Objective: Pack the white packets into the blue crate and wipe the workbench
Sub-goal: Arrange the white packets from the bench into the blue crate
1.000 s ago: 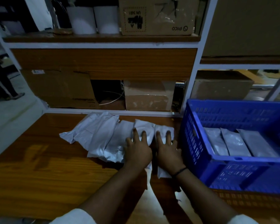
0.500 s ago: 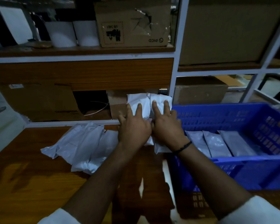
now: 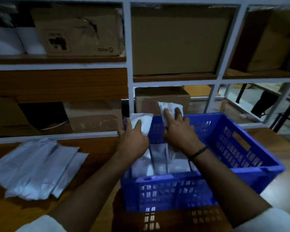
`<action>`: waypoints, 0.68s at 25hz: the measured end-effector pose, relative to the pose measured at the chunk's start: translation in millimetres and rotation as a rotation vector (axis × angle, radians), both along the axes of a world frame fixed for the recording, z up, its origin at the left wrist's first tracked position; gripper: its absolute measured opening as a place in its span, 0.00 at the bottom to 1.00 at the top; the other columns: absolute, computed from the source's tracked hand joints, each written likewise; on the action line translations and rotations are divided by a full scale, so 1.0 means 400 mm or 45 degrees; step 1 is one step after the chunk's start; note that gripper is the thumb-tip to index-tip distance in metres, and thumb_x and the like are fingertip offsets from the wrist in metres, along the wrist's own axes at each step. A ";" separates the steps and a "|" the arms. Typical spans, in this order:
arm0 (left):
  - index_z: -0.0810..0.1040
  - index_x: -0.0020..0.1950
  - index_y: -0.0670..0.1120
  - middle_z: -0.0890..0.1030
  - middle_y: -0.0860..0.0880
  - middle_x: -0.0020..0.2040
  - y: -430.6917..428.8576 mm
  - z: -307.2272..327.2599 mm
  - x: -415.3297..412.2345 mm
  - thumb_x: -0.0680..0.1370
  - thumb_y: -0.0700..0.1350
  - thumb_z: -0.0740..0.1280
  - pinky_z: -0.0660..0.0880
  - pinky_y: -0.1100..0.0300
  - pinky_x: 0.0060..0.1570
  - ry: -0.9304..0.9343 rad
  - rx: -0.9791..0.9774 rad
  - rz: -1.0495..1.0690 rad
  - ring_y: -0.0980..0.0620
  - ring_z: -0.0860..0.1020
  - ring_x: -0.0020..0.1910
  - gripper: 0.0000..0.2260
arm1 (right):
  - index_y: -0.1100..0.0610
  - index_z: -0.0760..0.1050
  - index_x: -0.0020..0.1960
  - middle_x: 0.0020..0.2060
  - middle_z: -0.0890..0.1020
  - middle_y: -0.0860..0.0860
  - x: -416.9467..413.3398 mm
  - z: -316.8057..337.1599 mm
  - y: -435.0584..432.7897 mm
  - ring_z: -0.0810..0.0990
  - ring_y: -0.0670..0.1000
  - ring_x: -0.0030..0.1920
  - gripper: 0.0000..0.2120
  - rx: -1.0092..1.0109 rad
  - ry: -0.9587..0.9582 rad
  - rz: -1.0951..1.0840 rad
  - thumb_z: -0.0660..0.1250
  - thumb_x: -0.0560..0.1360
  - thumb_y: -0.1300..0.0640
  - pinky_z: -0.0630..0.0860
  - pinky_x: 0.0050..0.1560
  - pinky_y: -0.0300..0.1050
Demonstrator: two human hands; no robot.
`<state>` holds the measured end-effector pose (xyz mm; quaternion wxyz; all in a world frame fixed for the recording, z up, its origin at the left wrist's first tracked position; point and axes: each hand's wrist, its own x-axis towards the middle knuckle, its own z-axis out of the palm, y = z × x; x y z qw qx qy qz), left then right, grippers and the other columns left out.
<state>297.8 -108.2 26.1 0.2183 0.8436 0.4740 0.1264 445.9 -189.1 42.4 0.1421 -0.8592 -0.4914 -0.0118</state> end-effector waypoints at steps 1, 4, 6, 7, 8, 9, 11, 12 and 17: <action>0.54 0.83 0.55 0.47 0.45 0.84 -0.013 -0.008 0.031 0.82 0.48 0.60 0.58 0.38 0.74 0.033 0.013 0.008 0.32 0.53 0.79 0.30 | 0.45 0.44 0.81 0.80 0.45 0.58 0.061 -0.006 -0.027 0.58 0.70 0.73 0.37 -0.066 0.025 0.003 0.61 0.79 0.53 0.65 0.66 0.70; 0.56 0.83 0.54 0.49 0.43 0.83 -0.056 -0.013 0.111 0.81 0.47 0.59 0.62 0.38 0.72 0.057 0.093 0.026 0.32 0.56 0.79 0.29 | 0.44 0.46 0.81 0.79 0.49 0.57 0.237 -0.022 -0.105 0.61 0.69 0.72 0.37 -0.278 0.110 0.027 0.62 0.79 0.52 0.69 0.66 0.67; 0.56 0.83 0.54 0.50 0.44 0.83 -0.085 -0.023 0.157 0.82 0.48 0.58 0.64 0.37 0.71 0.105 0.039 0.069 0.32 0.58 0.78 0.29 | 0.49 0.51 0.80 0.78 0.55 0.60 0.336 -0.032 -0.141 0.65 0.67 0.72 0.34 -0.417 0.169 0.067 0.62 0.79 0.55 0.70 0.67 0.58; 0.55 0.83 0.54 0.48 0.44 0.83 -0.094 -0.041 0.182 0.83 0.48 0.58 0.64 0.37 0.71 0.145 0.005 0.067 0.31 0.57 0.78 0.28 | 0.53 0.57 0.79 0.76 0.61 0.61 0.378 -0.037 -0.154 0.69 0.64 0.70 0.31 -0.465 0.197 0.101 0.63 0.79 0.56 0.70 0.65 0.51; 0.53 0.83 0.54 0.47 0.44 0.83 -0.100 -0.064 0.205 0.83 0.49 0.58 0.63 0.36 0.71 0.200 -0.040 0.044 0.31 0.55 0.79 0.29 | 0.57 0.62 0.75 0.73 0.67 0.61 0.408 -0.042 -0.165 0.72 0.61 0.68 0.26 -0.515 0.194 0.113 0.63 0.78 0.57 0.70 0.61 0.46; 0.51 0.83 0.53 0.45 0.43 0.83 -0.104 -0.088 0.226 0.83 0.50 0.57 0.61 0.34 0.72 0.253 -0.081 0.017 0.31 0.52 0.80 0.30 | 0.59 0.67 0.72 0.71 0.71 0.60 0.429 -0.052 -0.172 0.74 0.60 0.67 0.24 -0.547 0.193 0.108 0.62 0.78 0.55 0.70 0.59 0.43; 0.49 0.83 0.53 0.44 0.43 0.83 -0.091 -0.137 0.252 0.82 0.53 0.57 0.59 0.31 0.72 0.365 -0.122 0.024 0.32 0.50 0.80 0.31 | 0.56 0.67 0.71 0.71 0.72 0.59 0.471 -0.099 -0.173 0.73 0.60 0.68 0.28 -0.620 0.136 0.158 0.56 0.74 0.45 0.70 0.67 0.49; 0.50 0.83 0.53 0.45 0.42 0.83 -0.083 -0.151 0.256 0.81 0.51 0.57 0.58 0.31 0.71 0.412 -0.145 0.057 0.32 0.51 0.80 0.31 | 0.54 0.65 0.73 0.73 0.69 0.60 0.487 -0.124 -0.167 0.69 0.62 0.70 0.30 -0.691 0.110 0.173 0.55 0.74 0.44 0.66 0.71 0.54; 0.49 0.83 0.53 0.47 0.46 0.83 -0.049 -0.202 0.249 0.74 0.54 0.51 0.58 0.28 0.69 0.607 -0.172 0.110 0.35 0.51 0.79 0.36 | 0.53 0.52 0.80 0.76 0.57 0.64 0.513 -0.173 -0.151 0.58 0.68 0.74 0.30 -0.877 0.017 0.137 0.58 0.81 0.50 0.56 0.74 0.58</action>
